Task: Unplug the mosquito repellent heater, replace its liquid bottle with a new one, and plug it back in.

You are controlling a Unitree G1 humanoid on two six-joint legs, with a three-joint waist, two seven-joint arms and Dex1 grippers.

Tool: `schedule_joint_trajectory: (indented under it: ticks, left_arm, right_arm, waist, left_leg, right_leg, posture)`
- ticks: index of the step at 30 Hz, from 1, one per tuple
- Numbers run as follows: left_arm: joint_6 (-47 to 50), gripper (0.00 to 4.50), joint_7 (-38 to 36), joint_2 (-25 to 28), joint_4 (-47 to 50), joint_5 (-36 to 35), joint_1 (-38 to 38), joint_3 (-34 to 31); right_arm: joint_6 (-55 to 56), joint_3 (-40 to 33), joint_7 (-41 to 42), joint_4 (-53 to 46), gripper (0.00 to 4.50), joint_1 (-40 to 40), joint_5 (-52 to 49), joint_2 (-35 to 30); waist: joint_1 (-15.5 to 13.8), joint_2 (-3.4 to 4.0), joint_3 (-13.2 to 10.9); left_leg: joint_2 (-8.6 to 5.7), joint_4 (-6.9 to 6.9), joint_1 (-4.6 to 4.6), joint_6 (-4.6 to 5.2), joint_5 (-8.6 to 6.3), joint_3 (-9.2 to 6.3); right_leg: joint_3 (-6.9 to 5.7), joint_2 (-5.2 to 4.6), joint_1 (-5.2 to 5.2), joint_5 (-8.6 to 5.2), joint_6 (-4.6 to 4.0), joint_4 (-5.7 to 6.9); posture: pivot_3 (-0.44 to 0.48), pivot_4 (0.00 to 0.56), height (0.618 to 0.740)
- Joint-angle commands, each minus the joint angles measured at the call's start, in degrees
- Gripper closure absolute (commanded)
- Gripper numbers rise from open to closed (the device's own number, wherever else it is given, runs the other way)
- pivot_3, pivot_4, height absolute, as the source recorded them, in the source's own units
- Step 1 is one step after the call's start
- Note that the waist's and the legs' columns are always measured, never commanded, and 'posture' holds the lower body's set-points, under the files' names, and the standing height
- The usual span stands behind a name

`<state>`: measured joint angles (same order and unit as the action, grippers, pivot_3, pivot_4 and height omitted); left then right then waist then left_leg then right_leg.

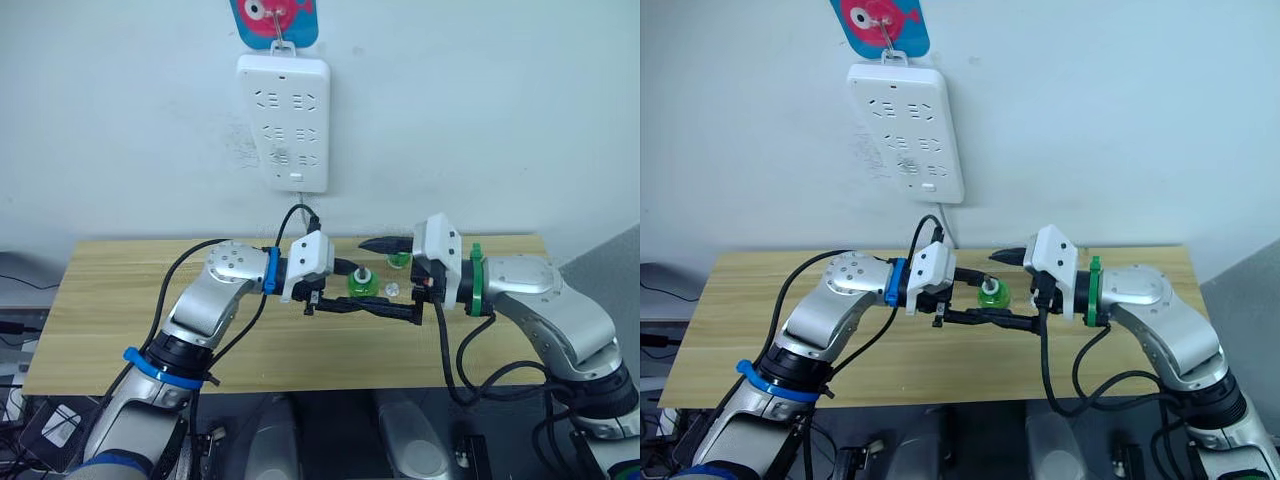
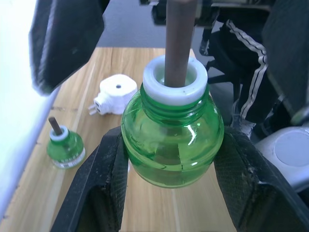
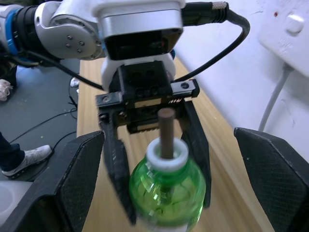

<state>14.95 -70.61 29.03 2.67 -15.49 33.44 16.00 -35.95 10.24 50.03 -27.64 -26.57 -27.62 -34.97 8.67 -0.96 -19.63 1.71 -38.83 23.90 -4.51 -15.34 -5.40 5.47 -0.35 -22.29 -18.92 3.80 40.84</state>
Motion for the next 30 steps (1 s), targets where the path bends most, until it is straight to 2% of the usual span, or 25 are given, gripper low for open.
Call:
schedule_joint_trajectory:
  ticks: [1,4,11,12,21,23,25,28,30]
  left_arm:
    - [-0.6,2.28,-0.2,-0.3,0.3,-0.4,0.9,-0.2]
    - [-1.4,2.28,-0.2,-0.2,-0.3,-0.1,1.6,-0.4]
    - [-1.8,2.28,0.0,0.2,-0.2,0.0,1.0,-0.8]
    - [-1.8,2.28,0.0,0.3,0.0,0.0,0.7,-0.8]
    - [1.2,2.28,1.3,-0.7,2.9,-3.5,-0.9,-2.9]
    - [-0.5,1.55,1.3,-0.3,2.1,-3.0,-1.8,-3.3]
    - [-2.4,1.02,1.9,0.2,1.1,-1.4,-2.5,-3.2]
    - [1.6,0.13,2.4,0.8,1.5,-3.0,-3.6,-3.7]
    - [8.4,0.00,2.5,1.5,2.5,-6.3,-4.9,-4.7]
  right_arm:
    - [0.4,0.3,1.1,-1.1,0.17,0.1,0.1,-0.9]
    - [1.1,0.9,1.0,-0.6,0.90,0.6,0.8,-0.7]
    - [2.7,0.6,0.7,-0.5,3.50,1.2,1.6,0.1]
    - [3.0,0.6,0.6,-0.5,3.71,1.3,1.8,0.2]
    - [5.0,-0.1,0.5,-0.8,3.70,1.9,2.6,0.0]
    - [5.0,-1.2,0.5,-0.4,3.70,2.0,2.0,-0.1]
    - [4.9,-2.4,0.5,-0.3,3.70,2.3,1.2,-0.3]
    - [3.7,-4.3,0.0,-0.7,3.70,2.9,-0.6,-0.2]
    - [1.0,-6.6,-1.3,-1.4,3.70,3.4,-3.6,0.4]
  waist:
    - [0.1,-0.02,0.0]
    - [0.2,-0.03,0.1]
    - [0.3,-0.05,0.3]
    - [0.3,-0.05,0.3]
    - [0.4,-0.06,0.7]
    - [0.6,-0.05,1.0]
    - [0.7,-0.04,1.5]
    - [0.7,-0.07,1.7]
    - [0.9,-0.09,1.8]
  left_leg:
    - [0.00,0.00,0.00,0.00,0.00,0.00]
    - [0.00,-0.02,-0.01,-0.01,0.01,0.00]
    - [0.00,-0.02,-0.01,-0.03,0.02,-0.01]
    - [0.00,-0.02,-0.01,-0.04,0.03,-0.01]
    - [-0.01,-0.02,-0.01,-0.24,0.14,-0.01]
    - [-0.01,-0.02,-0.01,-0.24,0.15,-0.02]
    - [-0.01,-0.01,0.00,-0.24,0.15,-0.02]
    - [-0.02,-0.02,-0.02,-0.22,0.14,-0.01]
    - [-0.03,-0.02,-0.03,-0.18,0.12,-0.01]
  right_leg:
    - [0.01,0.00,0.00,0.00,0.00,0.00]
    - [0.01,0.00,0.00,0.00,0.00,0.03]
    - [0.00,-0.01,0.00,0.00,0.00,0.04]
    - [-0.01,-0.01,0.00,0.00,0.00,0.04]
    - [-0.01,-0.02,0.00,0.00,0.00,0.04]
    - [-0.02,-0.02,0.00,0.00,0.00,0.05]
    - [-0.03,-0.03,0.00,0.00,0.00,0.04]
    - [-0.02,-0.03,0.01,0.00,0.00,0.05]
    - [-0.01,-0.03,0.02,0.01,0.00,0.10]
  posture:
    - [-0.259,0.254,0.740]
    - [-0.251,0.245,0.740]
    - [-0.246,0.235,0.740]
    - [-0.246,0.231,0.740]
    - [-0.250,0.219,0.740]
    - [-0.246,0.212,0.740]
    - [-0.245,0.211,0.740]
    - [-0.245,0.213,0.740]
    - [-0.245,0.213,0.740]
